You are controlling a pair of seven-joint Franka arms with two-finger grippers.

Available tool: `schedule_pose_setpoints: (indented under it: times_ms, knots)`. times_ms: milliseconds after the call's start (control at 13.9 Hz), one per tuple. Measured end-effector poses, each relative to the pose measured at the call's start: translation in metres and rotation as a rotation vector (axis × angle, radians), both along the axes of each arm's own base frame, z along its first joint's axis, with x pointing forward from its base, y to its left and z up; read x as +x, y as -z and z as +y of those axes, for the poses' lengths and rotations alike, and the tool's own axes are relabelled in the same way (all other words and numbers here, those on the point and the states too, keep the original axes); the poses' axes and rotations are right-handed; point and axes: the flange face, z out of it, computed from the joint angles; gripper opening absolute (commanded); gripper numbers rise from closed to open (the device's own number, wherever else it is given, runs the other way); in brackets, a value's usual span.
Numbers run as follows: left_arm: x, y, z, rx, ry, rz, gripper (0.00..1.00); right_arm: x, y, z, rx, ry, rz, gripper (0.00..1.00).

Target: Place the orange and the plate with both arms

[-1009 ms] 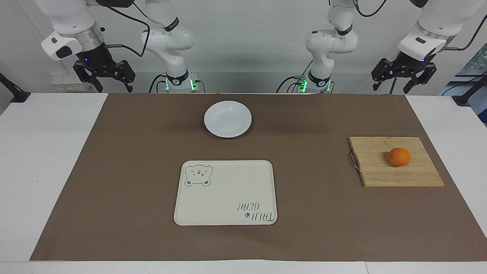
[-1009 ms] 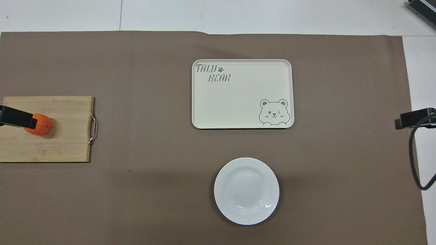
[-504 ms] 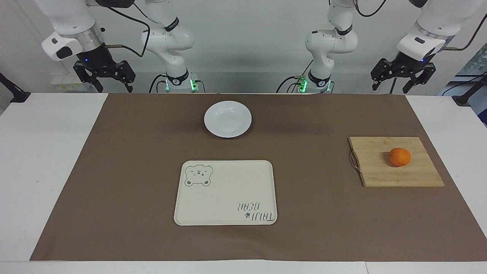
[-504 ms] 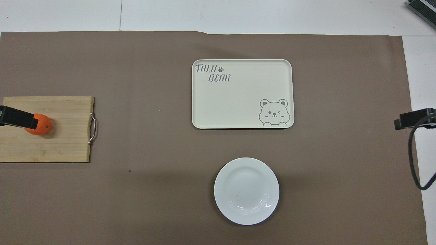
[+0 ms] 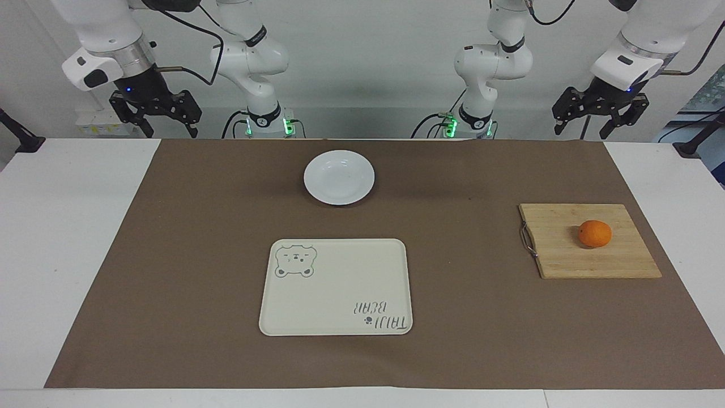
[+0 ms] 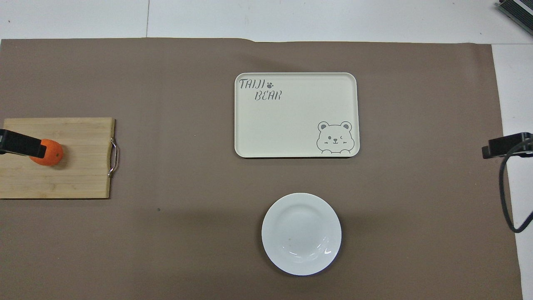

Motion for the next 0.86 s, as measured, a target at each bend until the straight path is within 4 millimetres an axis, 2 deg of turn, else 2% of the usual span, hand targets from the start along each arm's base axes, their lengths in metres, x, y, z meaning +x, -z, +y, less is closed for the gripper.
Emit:
schedule_pose_setpoints:
  times_ms: [865]
  knots:
    - [0.0033,-0.0028,-0.0025,-0.002,0.005,-0.032,1.00,0.0000,0.0016,0.0000,0.000,0.000,0.003,1.00]
